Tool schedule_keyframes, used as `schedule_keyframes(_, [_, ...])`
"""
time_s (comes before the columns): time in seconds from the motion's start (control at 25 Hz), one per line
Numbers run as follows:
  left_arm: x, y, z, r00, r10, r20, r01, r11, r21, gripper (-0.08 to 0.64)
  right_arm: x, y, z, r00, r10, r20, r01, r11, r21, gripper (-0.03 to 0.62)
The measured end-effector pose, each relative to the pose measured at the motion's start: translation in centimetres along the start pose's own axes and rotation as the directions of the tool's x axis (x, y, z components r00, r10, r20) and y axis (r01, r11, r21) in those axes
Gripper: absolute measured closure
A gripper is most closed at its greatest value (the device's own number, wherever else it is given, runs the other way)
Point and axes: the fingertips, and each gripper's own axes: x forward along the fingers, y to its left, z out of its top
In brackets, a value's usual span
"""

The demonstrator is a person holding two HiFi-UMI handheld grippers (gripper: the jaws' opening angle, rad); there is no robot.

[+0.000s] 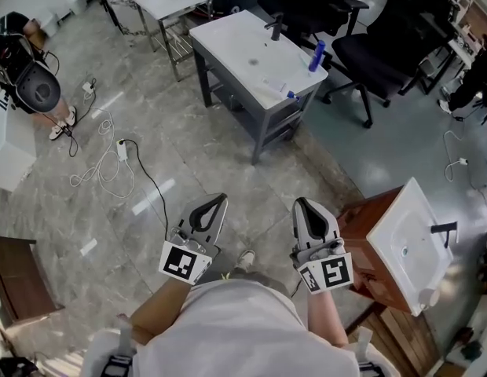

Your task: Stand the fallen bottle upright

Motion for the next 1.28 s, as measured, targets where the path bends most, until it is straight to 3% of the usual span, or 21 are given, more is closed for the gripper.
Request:
schedule_keyframes(0.24, [1.3,0.4,-0.6,1.0,0.012,-0.018,-0.011,1.0,0.002,0.543,0.8,-0.8,0.1,1.0,0.017,-0.002,-0.017,1.0,0.001,0.549])
schedule_keyframes(0.6, [7.7,3.6,-2.3,1.0,-0.023,-0.009,0.023,0.999,-0.025,0.543,4.6,-5.5,-0.8,0.998,-0.051,-0.034,0.051,0.999,-0.011,0.549])
schedule_keyframes(0.76, [12.1,7.2,-2.6,0.999,-0.04,-0.002,0.04,0.999,-0.022,0.543,9.0,-8.2,-1.3,0.994,-0.084,-0.063,0.084,0.996,-0.014,0.549])
schedule_keyframes(1.28, [23.9,21.9,-3.9,0.996,-0.091,0.002,0.091,0.994,-0.06,0.543,27.3,-12.3,-0.8,0.991,-0.082,-0.101,0.078,0.996,-0.037,0.549])
